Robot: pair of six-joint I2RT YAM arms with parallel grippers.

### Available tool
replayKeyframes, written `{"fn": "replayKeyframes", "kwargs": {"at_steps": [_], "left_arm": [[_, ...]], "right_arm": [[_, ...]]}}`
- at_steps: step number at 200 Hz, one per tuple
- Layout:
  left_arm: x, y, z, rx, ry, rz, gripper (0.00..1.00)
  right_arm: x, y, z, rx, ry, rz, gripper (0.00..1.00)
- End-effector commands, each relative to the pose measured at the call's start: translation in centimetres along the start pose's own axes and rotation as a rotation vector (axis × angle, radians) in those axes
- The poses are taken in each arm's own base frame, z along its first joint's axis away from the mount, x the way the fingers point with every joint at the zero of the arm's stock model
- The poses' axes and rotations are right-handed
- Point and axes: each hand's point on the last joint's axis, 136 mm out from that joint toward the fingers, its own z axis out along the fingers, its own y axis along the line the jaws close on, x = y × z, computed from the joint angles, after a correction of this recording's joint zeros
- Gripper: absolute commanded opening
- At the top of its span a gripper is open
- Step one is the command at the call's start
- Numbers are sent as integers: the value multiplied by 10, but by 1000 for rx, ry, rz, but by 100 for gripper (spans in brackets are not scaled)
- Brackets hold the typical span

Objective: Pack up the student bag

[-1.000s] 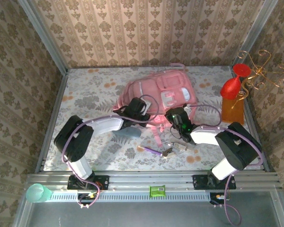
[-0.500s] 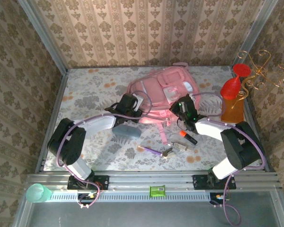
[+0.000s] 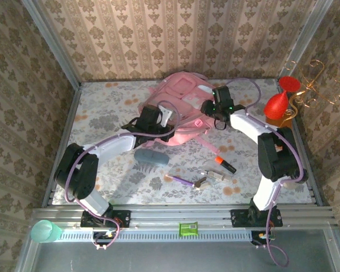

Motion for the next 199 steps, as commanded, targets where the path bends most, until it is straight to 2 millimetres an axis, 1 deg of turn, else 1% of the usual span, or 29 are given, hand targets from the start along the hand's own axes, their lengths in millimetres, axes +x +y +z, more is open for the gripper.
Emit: {"fn": "replayKeyframes", "kwargs": {"at_steps": [1,11,25,39,54,61,73,87,99,125,150,172,184,199], "left_arm": [[-31,-16,1,40,-93,-12,0],[-30,-17,4,36,-93,-15,0],[-28,-19,6,36,-88,-15,0],[-29,-22,6,34,-91,-9,0],[-28,-25,6,38,-91,-3,0],[-28,-27,6,39,-92,-1,0],[-27,-31,6,46,-88,5,0],[-23,-35,5,49,-80,17,0],[-19,-35,5,42,-71,22,0],[-10,-29,4,19,-49,25,0],[-5,-29,4,21,-45,22,0],[-4,-31,7,30,-41,16,0],[-5,-32,9,34,-39,18,0],[-4,-34,10,38,-37,20,0]], "right_arm": [[45,14,-25,-132,131,32,69],[63,20,-32,-181,160,62,74],[89,25,-37,-222,193,115,82],[111,32,-35,-270,224,184,85],[124,38,-29,-301,225,251,86],[124,41,-26,-310,214,267,86],[126,40,-16,-299,206,293,86],[119,41,-8,-310,165,324,83],[111,39,-3,-298,132,337,80],[99,31,-1,-276,69,341,72],[96,22,0,-248,36,349,69],[94,21,-2,-282,0,363,69],[96,17,-4,-285,-16,361,71],[99,7,-4,-257,-36,377,75]]}}
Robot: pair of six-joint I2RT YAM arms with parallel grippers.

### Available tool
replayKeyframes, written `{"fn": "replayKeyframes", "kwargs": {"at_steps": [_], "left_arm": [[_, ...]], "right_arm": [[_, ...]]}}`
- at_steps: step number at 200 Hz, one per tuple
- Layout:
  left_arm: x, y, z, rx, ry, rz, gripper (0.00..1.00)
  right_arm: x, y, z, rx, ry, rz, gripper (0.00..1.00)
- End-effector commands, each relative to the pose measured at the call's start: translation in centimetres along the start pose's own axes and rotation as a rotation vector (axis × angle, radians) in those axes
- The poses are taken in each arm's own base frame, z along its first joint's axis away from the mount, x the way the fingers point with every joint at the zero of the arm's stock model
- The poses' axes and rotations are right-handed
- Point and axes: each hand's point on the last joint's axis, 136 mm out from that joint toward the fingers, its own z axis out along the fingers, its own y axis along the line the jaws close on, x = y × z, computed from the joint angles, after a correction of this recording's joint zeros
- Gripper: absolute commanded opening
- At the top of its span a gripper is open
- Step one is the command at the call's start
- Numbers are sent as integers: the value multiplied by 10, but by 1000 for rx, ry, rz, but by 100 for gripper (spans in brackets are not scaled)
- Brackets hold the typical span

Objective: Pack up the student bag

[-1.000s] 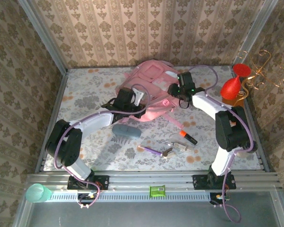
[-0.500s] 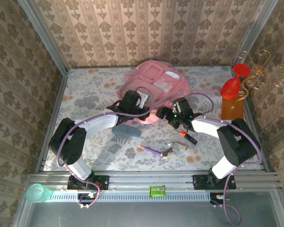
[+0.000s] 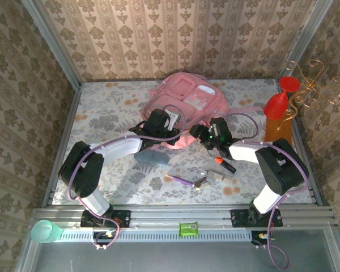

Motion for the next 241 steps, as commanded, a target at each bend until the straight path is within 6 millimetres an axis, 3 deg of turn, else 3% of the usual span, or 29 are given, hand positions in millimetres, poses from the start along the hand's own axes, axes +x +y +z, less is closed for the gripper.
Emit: {"fn": "replayKeyframes", "kwargs": {"at_steps": [1,20,36,70,91,141,193,214,241], "left_arm": [[-16,-19,-6,56,-57,29,0],[-16,-22,-5,65,-55,33,0],[-14,-24,-4,74,-52,33,0],[-6,-18,-4,45,-29,48,0],[0,0,-10,-46,-1,87,0],[18,75,-35,-305,86,117,0],[26,120,-58,-369,72,24,0],[18,113,-62,-320,35,22,0],[-10,66,-59,-95,-81,-9,0]], "right_arm": [[-23,-1,-9,-15,-133,21,75],[-29,-8,-7,-7,-160,33,75],[-37,-8,2,-19,-170,52,69],[-54,-12,5,-30,-204,77,22],[-59,-27,-6,36,-217,56,0],[-78,-67,-42,151,-229,34,0],[-100,-70,-39,170,-156,-13,0],[-111,-61,-31,178,-115,-52,0],[-123,-39,-16,149,-43,-94,14]]}}
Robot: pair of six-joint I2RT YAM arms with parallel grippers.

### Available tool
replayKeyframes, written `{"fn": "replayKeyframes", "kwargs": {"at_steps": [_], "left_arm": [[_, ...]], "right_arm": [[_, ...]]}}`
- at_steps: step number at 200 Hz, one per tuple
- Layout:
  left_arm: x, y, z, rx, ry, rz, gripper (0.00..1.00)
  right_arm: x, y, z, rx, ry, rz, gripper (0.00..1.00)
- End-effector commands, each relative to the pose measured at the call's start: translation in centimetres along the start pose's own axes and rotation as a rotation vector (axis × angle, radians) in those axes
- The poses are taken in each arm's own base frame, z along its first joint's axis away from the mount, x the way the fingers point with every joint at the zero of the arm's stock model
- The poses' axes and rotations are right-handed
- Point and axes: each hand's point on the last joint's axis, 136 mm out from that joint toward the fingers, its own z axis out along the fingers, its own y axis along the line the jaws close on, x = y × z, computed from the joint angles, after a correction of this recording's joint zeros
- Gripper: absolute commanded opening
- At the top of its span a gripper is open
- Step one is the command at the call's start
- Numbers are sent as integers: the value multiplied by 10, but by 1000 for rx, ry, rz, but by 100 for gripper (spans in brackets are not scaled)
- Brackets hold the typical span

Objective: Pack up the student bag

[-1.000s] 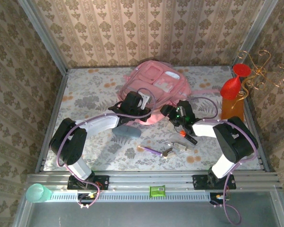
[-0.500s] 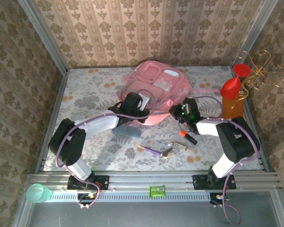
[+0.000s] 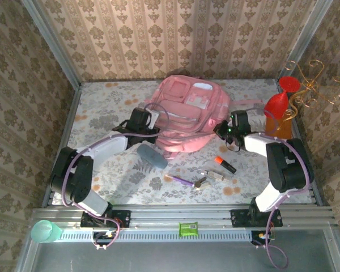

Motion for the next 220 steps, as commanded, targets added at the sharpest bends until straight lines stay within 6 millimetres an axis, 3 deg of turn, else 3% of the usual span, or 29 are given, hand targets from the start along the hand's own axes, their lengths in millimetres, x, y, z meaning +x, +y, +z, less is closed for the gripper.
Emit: {"fn": "replayKeyframes", "kwargs": {"at_steps": [1,31,53,78,96,117,142,175,188,220], "left_arm": [[-25,-23,-18,126,-95,-41,0],[-51,-41,-20,192,-168,-125,0],[-52,-51,-17,175,-173,-147,0],[-49,-61,-12,176,-170,-148,0],[-48,-67,-10,179,-165,-136,0],[-45,-72,-9,182,-157,-126,0],[-41,-79,-8,190,-145,-107,0],[-31,-84,-8,182,-114,-72,0],[-25,-83,-7,175,-100,-66,0],[-11,-75,-7,146,-68,-34,0]], "right_arm": [[-35,12,2,15,-27,-77,15],[-47,15,-10,110,-14,-133,43],[-34,11,-30,141,-14,-131,64],[22,26,-43,17,19,-79,81],[67,40,-44,-15,66,-87,86],[94,48,-40,-34,72,-75,88],[95,51,-22,-33,52,-66,88],[72,56,-7,-25,-41,-89,78],[64,54,-6,-9,-75,-101,64],[40,30,-17,48,-158,-93,18]]}}
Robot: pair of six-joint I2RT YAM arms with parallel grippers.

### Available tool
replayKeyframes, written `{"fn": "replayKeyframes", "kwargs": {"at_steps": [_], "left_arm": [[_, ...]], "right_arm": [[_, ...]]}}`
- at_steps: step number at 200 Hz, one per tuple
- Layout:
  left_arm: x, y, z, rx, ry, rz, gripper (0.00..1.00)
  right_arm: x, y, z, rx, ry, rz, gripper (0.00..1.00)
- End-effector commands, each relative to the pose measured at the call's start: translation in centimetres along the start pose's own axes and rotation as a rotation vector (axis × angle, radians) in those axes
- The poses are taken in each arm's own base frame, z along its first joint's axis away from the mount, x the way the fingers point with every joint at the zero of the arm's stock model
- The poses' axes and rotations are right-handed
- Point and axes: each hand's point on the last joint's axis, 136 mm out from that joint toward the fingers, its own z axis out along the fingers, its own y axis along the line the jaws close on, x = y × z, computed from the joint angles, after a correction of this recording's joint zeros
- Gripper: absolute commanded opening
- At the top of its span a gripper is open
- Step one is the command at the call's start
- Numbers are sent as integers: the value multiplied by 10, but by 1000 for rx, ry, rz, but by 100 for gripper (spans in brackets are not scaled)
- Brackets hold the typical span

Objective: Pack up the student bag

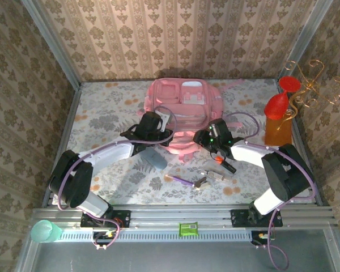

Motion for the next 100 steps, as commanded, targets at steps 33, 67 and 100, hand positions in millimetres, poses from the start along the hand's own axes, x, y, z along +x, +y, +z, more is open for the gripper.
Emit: {"fn": "replayKeyframes", "kwargs": {"at_steps": [33,67,100], "left_arm": [[6,27,-17,-69,15,75,0],[12,68,-24,-140,25,37,0],[8,102,-27,-202,22,-10,0]], "right_arm": [[-78,-54,-47,102,-294,87,0],[-100,-72,-73,112,-351,120,0],[-116,-70,-66,102,-299,95,0]]}}
